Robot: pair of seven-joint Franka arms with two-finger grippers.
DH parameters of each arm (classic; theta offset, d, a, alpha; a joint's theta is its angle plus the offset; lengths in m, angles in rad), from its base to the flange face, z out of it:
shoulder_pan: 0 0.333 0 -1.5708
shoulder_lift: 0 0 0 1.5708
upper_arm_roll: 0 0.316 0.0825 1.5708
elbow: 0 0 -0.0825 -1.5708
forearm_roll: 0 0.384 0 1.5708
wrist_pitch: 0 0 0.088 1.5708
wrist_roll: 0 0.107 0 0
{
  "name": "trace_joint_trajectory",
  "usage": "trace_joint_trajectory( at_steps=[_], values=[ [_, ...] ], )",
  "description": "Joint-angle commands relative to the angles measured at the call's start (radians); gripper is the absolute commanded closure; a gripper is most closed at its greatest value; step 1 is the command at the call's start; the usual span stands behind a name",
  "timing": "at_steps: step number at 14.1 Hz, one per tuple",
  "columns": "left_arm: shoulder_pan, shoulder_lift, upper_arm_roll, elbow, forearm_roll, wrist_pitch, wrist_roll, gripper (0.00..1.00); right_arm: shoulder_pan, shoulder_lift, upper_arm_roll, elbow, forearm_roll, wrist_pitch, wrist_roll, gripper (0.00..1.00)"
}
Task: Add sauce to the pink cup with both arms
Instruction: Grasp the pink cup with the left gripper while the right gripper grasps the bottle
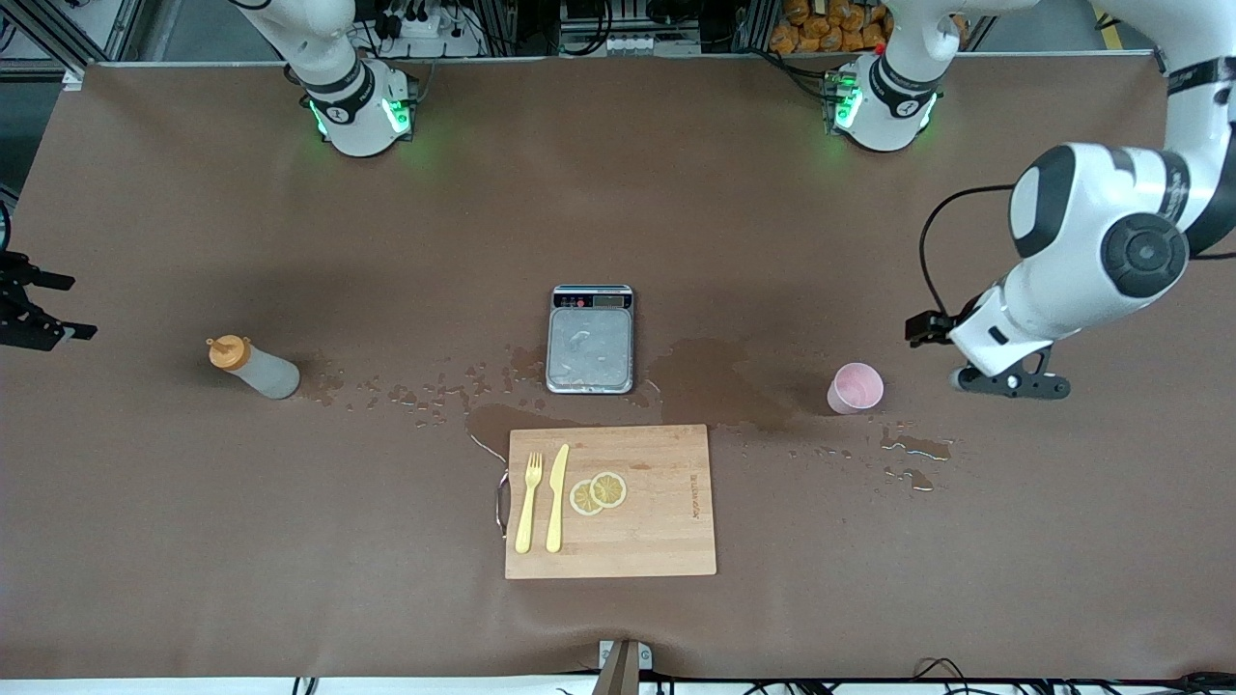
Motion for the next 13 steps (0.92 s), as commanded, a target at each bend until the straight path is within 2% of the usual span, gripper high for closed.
trace_joint_trajectory(
  at_steps=[1, 5, 7, 11, 13],
  values=[
    [-0.007, 0.064, -0.009, 0.014, -0.001, 0.066, -0.006, 0.00, -0.078, 0.102, 0.019, 0.081, 0.119, -0.026, 0.018, 0.00],
    [-0.023, 0.141, -0.009, 0.017, -0.004, 0.145, -0.023, 0.00, -0.122, 0.244, 0.019, 0.104, 0.199, -0.028, 0.026, 0.00],
    [-0.035, 0.193, -0.009, 0.043, -0.003, 0.146, -0.023, 0.00, -0.156, 0.310, 0.019, 0.103, 0.275, -0.031, 0.026, 0.00],
    [-0.040, 0.267, -0.009, 0.098, -0.003, 0.146, -0.023, 0.00, -0.159, 0.378, 0.019, 0.103, 0.342, -0.040, 0.092, 0.00],
    [-0.038, 0.279, -0.009, 0.096, -0.003, 0.146, -0.023, 0.00, -0.164, 0.428, 0.019, 0.103, 0.421, -0.040, 0.135, 0.00]
  ],
)
